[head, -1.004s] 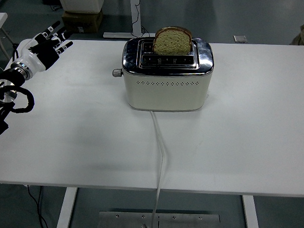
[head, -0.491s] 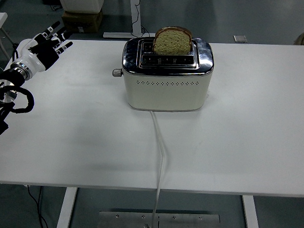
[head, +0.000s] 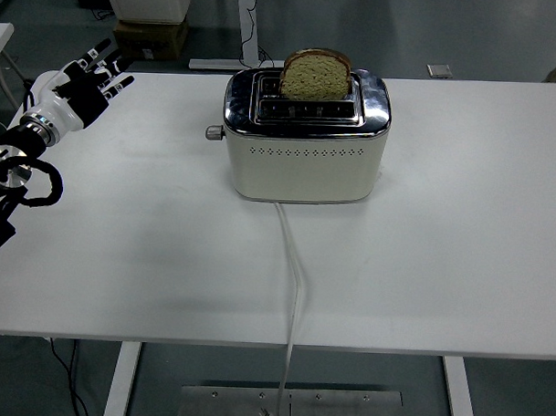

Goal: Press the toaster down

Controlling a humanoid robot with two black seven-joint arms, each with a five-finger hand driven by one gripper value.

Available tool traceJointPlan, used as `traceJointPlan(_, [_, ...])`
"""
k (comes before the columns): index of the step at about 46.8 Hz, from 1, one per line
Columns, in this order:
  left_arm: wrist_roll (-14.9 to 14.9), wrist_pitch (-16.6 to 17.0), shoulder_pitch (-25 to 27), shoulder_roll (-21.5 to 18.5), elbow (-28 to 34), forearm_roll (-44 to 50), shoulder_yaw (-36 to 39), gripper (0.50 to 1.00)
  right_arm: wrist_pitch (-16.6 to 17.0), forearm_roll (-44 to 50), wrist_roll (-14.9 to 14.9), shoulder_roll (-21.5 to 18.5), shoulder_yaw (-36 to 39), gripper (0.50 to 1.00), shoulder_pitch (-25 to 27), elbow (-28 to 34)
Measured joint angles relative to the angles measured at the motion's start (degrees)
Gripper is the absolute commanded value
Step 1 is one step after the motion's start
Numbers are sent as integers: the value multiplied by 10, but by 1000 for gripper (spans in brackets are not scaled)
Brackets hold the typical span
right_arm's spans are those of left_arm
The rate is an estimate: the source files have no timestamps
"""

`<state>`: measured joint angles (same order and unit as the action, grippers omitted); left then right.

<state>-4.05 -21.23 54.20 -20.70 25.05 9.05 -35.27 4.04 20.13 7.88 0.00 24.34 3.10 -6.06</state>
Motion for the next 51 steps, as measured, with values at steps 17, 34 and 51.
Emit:
traceJointPlan(17, [0,1,0,0,0,0,0,1000,0,0,0,0,0,1000,0,0])
traceJointPlan(34, [4,-4,7,-10,14,-47,5,1000,0,0,0,0,0,1000,0,0])
traceJointPlan(51, [9,25,-1,-159,279,-115,25,1000,0,0,0,0,0,1000,0,0])
